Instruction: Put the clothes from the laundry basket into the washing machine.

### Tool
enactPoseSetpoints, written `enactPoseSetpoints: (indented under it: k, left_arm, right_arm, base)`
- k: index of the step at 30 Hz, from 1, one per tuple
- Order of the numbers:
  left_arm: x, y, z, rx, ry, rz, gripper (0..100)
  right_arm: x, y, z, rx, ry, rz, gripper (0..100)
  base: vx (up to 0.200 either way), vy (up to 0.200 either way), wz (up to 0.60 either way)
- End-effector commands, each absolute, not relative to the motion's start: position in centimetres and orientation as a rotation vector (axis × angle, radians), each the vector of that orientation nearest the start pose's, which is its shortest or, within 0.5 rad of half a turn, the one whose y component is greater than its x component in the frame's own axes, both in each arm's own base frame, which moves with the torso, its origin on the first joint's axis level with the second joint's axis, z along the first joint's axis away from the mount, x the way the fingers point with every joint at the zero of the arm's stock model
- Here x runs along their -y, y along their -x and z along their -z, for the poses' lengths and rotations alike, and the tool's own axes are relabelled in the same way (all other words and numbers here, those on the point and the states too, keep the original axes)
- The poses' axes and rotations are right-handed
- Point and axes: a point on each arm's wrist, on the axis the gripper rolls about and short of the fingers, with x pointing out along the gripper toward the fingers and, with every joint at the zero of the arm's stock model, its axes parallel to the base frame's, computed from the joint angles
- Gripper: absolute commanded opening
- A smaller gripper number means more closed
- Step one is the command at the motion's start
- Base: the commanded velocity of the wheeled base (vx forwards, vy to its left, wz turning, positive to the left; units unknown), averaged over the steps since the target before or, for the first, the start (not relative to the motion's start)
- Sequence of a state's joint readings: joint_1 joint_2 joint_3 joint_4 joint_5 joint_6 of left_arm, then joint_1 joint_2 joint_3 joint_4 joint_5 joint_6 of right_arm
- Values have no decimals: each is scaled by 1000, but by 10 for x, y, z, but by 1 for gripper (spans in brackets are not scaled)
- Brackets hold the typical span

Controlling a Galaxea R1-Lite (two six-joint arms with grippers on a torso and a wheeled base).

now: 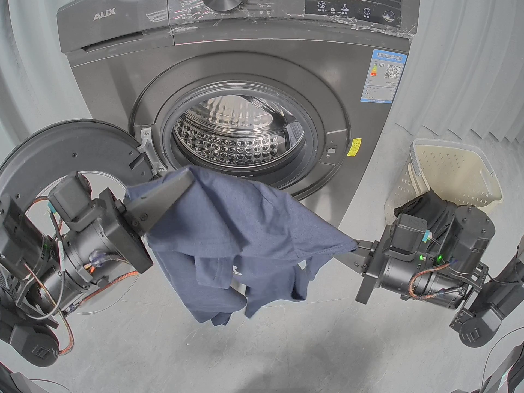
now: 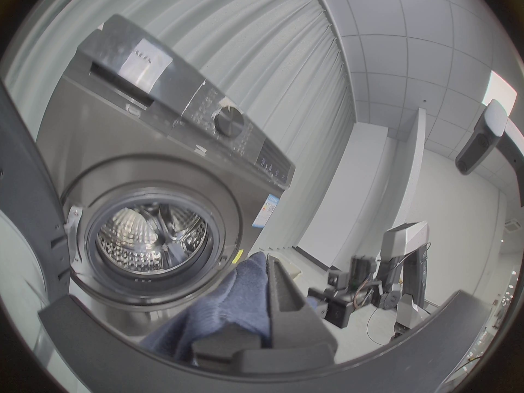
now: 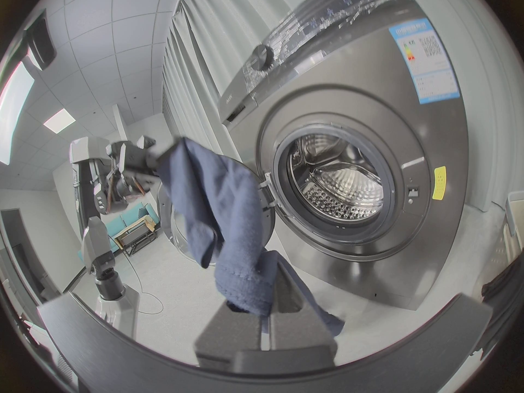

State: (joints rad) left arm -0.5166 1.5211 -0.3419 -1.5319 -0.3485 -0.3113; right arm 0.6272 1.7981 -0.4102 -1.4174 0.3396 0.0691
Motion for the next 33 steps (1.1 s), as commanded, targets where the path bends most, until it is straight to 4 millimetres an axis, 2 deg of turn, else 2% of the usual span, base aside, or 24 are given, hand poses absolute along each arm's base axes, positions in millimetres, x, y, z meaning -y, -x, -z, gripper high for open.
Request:
enactPoseSetpoints:
  k: [1, 5, 7, 9, 12, 16, 23, 33]
  left_arm:
    - [117, -192, -181, 124, 316, 892, 100]
    - [119, -196, -168, 59, 332, 875, 100]
    - [119, -197, -149, -32, 335, 829, 100]
    - [120, -196, -138, -77, 327, 815, 100]
    - [121, -195, -132, -101, 317, 806, 100]
    - [126, -183, -121, -163, 274, 841, 100]
    - [125, -171, -88, -304, 169, 850, 100]
    - [131, -155, -70, -379, 63, 921, 100]
  right_arm:
    - [-157, -202, -153, 51, -77, -975, 0]
    - [-154, -198, -158, 69, -81, -977, 0]
    - [-154, -197, -163, 91, -85, -979, 0]
    - [-155, -196, -165, 98, -88, -983, 0]
    - [-155, -195, -165, 97, -89, -988, 0]
    - [-158, -198, -168, 111, -92, -987, 0]
    - [-160, -205, -178, 153, -101, -972, 0]
    - [-172, -222, -188, 175, -118, -865, 0]
  base:
    - [0, 0, 0]
    - [0, 0, 0]
    - [0, 0, 0]
    - [0, 0, 0]
    - [0, 0, 0]
    - [0, 0, 0]
    - [0, 0, 0]
    - [0, 0, 0]
